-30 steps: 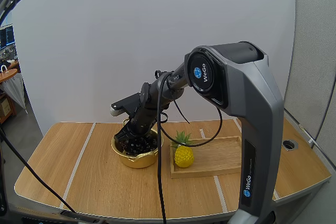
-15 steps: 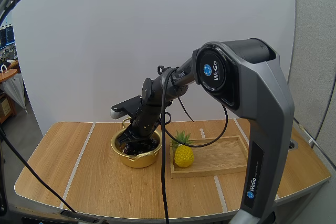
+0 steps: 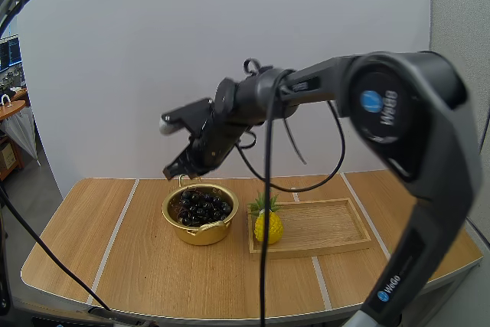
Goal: Open the pot, put the grape inside, and close it
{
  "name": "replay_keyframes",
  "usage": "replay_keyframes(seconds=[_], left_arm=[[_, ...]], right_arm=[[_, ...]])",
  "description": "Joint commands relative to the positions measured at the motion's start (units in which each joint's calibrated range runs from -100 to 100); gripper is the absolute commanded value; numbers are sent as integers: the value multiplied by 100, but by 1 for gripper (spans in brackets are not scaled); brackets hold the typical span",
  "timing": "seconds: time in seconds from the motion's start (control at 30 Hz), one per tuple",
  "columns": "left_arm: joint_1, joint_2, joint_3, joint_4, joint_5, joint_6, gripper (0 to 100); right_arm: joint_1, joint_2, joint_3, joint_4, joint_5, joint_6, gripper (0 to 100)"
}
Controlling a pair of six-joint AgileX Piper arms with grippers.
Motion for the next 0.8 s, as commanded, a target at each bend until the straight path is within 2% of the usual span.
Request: replay_keyframes(seconds=[0.0,0.5,0.77], left_arm=[[-15,-40,-59,4,-220,-68,0],[-15,-40,-59,4,-220,-68,0],[-15,-40,-59,4,-220,-68,0]], right_arm=[[4,-642,24,-86,584,103,0],[4,-4269,24,-1334,2823,1015,0],[-53,-5656,24,-1712,4185,1273,0]])
